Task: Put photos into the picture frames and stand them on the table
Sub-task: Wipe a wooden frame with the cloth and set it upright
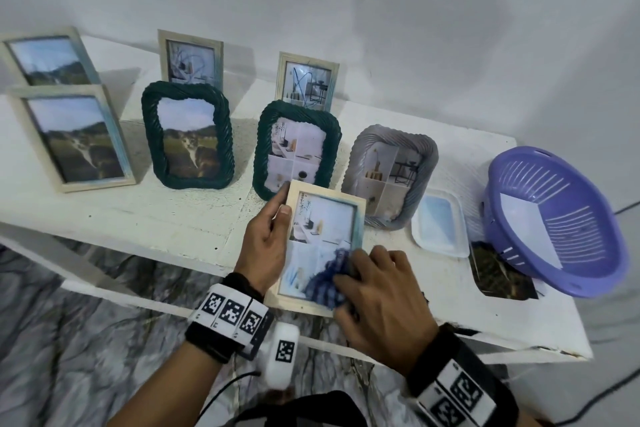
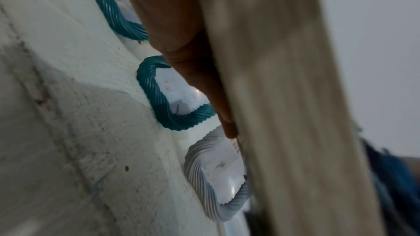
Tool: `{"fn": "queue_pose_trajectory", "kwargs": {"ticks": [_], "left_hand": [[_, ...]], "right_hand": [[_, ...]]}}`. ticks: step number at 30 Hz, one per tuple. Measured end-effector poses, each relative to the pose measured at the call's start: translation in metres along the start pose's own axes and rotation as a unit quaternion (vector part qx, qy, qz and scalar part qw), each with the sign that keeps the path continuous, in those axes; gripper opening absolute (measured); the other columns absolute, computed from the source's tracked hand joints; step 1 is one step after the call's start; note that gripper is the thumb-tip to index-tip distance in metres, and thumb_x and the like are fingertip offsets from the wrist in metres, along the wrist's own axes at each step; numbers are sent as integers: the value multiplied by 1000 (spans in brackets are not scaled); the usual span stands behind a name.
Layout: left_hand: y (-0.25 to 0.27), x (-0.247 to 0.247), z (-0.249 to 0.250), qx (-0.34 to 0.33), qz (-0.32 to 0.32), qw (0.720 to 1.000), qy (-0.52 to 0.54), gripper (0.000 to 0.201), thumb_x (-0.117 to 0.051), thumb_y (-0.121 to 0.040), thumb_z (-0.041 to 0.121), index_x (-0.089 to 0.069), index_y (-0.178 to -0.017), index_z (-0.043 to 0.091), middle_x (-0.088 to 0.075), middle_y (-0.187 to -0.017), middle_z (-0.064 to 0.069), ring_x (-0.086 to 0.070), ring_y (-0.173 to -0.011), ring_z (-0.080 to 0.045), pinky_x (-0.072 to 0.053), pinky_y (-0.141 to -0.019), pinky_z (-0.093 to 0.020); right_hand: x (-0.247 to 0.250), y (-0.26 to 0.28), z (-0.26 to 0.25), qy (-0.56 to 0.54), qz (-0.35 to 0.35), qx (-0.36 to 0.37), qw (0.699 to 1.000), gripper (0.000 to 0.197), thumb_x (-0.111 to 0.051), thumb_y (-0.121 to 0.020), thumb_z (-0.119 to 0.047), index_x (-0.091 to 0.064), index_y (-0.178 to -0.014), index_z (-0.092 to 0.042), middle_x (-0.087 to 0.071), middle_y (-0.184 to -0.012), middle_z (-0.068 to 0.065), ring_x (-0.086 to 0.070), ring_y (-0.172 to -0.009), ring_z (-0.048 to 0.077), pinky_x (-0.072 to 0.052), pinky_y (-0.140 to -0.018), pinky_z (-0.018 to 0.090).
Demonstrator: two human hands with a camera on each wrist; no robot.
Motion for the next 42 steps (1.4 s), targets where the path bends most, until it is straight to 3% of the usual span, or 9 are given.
{"fn": "queue_pose_trajectory", "kwargs": {"ticks": [6,12,17,23,28,32,35,38,42], "left_hand": [[2,-7,5,-8,-9,1000,-3,41,-38,-105,11,-40,-146,15,-50,-140,11,-44,-126,12,-35,-104,-9],[5,3,2,6,5,1000,19,41,-39,-105,14,-40,-146,16,-51,-144,3,-46,-131,1,-36,-111,-22],[8,-2,7,-1,-3,1000,-1,42,-39,-105,15,-39,-147,16,-48,-146,3,-43,-134,-2,-34,-113,-22],[9,8,6,6,3,1000,3,42,-39,-105,16,-40,-147,16,-50,-145,3,-45,-133,-2,-35,-112,-23],[11,4,9,7,12,1000,17,42,-38,-105,14,-40,-147,11,-50,-144,2,-47,-130,0,-36,-110,-19],[17,8,7,18,6,999,33,41,-38,-105,13,-40,-146,13,-54,-135,12,-49,-120,14,-38,-102,-9],[19,7,4,24,12,999,41,41,-37,-105,12,-39,-146,12,-53,-128,21,-49,-116,18,-38,-102,-8],[14,10,6,24,25,999,36,41,-38,-105,12,-40,-146,12,-54,-129,20,-49,-116,17,-37,-102,-8],[20,11,6,37,6,999,20,41,-38,-105,13,-39,-146,13,-53,-136,10,-50,-123,2,-38,-105,-13]], "right_hand": [[11,-33,20,41,41,-125,991,33,-44,-78,-39,-67,-87,-17,-54,-90,7,-47,-79,27,-35,-72,39],[4,0,-11,-24,-16,15,999,34,-50,-75,-39,-69,-99,-24,-53,-91,3,-47,-79,24,-40,-71,39],[15,-27,16,5,30,-95,995,39,-43,-78,-41,-71,-94,-18,-57,-90,5,-49,-78,27,-41,-72,40],[12,-5,-6,-82,-63,101,989,30,-53,-76,-37,-72,-98,-31,-45,-83,-3,-39,-80,18,-32,-71,33],[27,-31,21,-20,-8,17,1000,39,-48,-78,-40,-73,-105,-26,-50,-87,2,-43,-81,23,-37,-73,38],[22,-10,4,-70,-119,127,982,33,-50,-78,-39,-72,-102,-33,-46,-88,-3,-40,-82,17,-34,-73,34],[23,-10,8,-48,-114,121,985,33,-52,-78,-41,-72,-104,-35,-48,-87,-2,-41,-81,19,-37,-74,36],[22,-14,7,-44,-63,79,994,35,-51,-79,-40,-72,-105,-32,-47,-85,0,-42,-80,22,-39,-74,38],[13,0,-5,-76,-102,130,983,31,-54,-75,-38,-73,-99,-33,-46,-82,-1,-40,-78,20,-36,-72,34]]}}
Point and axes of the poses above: each hand's wrist, its own y-axis away from the middle knuckle, its own x-axis out of the back of the hand, z = x × y, the point moved 2 cm from there along -y, towards the middle knuckle
